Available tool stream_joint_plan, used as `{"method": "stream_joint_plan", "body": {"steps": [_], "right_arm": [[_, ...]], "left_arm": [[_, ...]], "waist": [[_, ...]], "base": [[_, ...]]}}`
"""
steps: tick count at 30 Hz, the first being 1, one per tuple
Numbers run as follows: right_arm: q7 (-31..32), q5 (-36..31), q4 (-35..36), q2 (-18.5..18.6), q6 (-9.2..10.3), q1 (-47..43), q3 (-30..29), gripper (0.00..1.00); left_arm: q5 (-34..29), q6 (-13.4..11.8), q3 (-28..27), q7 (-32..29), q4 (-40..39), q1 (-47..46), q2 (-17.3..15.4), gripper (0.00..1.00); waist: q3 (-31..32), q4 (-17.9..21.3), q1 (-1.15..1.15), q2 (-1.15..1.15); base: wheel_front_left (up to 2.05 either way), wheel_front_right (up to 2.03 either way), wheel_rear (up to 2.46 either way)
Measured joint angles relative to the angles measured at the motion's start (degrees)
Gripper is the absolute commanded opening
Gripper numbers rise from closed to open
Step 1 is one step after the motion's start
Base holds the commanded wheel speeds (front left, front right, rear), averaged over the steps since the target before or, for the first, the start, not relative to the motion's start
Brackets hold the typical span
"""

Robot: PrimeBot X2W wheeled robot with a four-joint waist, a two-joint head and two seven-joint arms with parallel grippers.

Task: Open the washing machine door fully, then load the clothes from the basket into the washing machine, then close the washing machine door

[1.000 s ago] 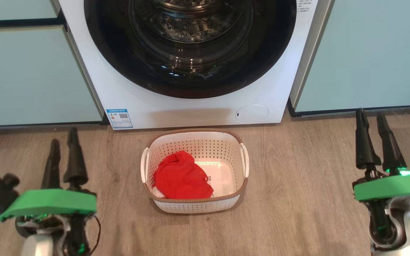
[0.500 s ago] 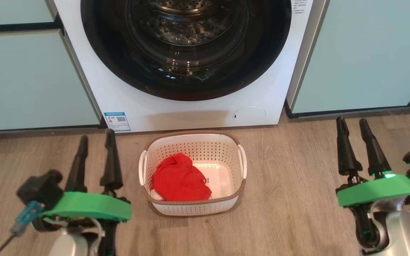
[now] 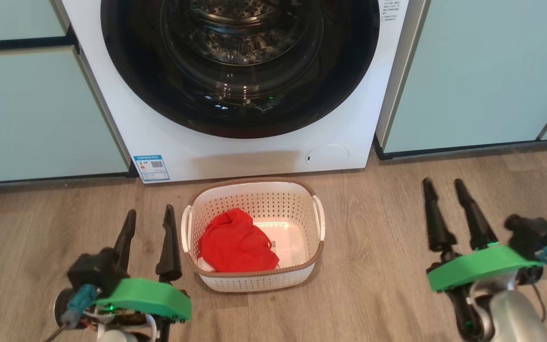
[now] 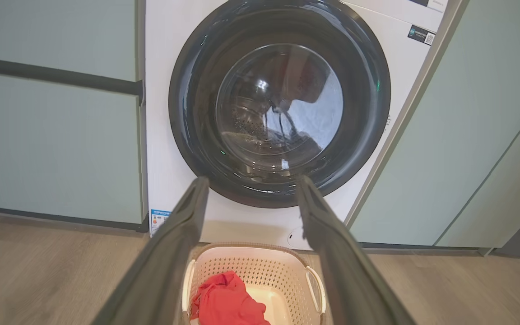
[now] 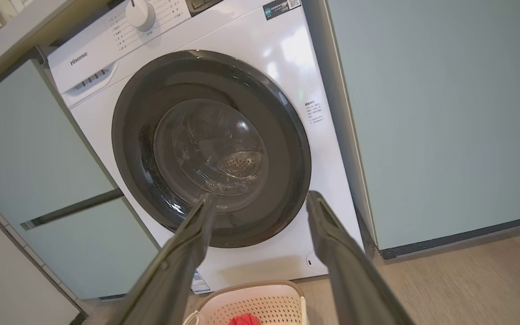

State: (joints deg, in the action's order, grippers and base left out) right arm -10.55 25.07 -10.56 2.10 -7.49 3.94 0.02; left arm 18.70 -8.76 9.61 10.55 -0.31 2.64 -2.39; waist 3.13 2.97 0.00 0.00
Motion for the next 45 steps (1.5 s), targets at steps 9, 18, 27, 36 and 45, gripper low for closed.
{"method": "stream_joint_plan", "body": {"steps": [9,18,27,36,45], "right_arm": [[-1.2,-3.9,-5.1,0.0,-0.01,0.0,1.0,1.00],[-2.7,-8.7,-9.0,0.1,-0.01,0.2,1.8,1.00],[-3.7,-12.4,-10.1,0.1,-0.01,0.6,2.3,1.00],[-3.7,-10.7,-10.1,0.1,-0.01,1.4,1.2,1.00],[-3.7,-9.8,-10.1,0.1,-0.01,1.4,0.5,1.00]], "left_arm": [[-5.4,-0.9,0.8,1.5,4.0,1.1,0.0,1.00],[-10.7,-1.1,1.5,2.7,4.6,1.2,0.0,1.00],[-11.9,-0.5,1.4,3.7,7.2,2.9,-0.1,1.00],[-9.9,0.6,0.0,3.7,10.2,3.0,-0.1,1.00],[-9.6,0.6,-0.4,3.7,10.4,3.0,-0.1,1.00]], "waist": [[0.5,0.3,0.00,0.00],[1.2,0.8,0.00,0.00],[1.6,1.0,0.00,0.00],[1.5,1.2,0.00,0.00],[0.7,1.2,0.00,0.00]], "base": [[0.00,0.00,0.00],[0.00,0.00,0.00],[0.00,0.00,0.00],[0.00,0.00,0.00],[0.00,0.00,0.00]]}}
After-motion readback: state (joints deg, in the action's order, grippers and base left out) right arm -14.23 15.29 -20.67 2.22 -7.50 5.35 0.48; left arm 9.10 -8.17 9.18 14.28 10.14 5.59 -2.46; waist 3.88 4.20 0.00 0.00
